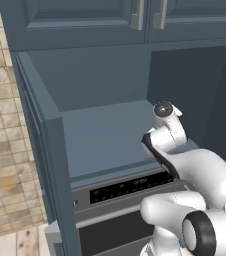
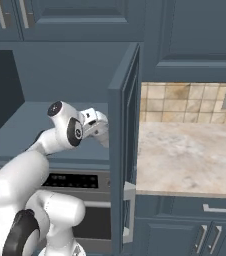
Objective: There is a bowl on the dining counter. Grab a lemon wedge from the fridge and place it in the bowl. Then get the liquor bottle and glass cup from the cabinet and place them next to the bowl.
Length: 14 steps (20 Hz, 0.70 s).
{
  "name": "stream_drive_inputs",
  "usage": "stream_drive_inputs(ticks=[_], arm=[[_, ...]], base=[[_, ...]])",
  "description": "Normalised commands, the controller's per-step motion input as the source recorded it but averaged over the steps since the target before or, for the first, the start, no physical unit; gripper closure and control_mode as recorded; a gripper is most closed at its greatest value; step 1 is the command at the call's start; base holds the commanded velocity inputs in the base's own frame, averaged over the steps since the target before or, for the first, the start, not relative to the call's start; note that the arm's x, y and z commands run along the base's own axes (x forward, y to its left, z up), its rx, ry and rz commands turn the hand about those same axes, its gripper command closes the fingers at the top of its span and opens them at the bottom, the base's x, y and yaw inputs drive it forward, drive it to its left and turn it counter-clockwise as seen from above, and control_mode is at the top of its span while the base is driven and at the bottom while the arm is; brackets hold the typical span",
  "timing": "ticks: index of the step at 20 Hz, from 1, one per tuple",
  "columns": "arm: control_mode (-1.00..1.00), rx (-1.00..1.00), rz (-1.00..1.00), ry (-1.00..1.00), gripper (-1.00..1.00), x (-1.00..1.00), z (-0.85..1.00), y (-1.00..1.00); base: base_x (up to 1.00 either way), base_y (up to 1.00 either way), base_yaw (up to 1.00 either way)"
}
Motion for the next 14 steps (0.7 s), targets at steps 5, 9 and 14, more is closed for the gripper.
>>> stream_drive_inputs(ticks=[5, 9, 14], arm=[[-1.0, 0.0, 0.06, 0.01, 1.0, -0.66, 0.43, 0.05], [-1.0, 0.0, 0.03, 0.08, 1.0, -0.74, 0.35, 0.12], [-1.0, 0.0, 0.02, 0.12, 1.0, -0.74, 0.38, 0.14]], base=[[0.0, 0.0, 0.0], [0.0, 0.0, 0.0], [0.0, 0.0, 0.0]])
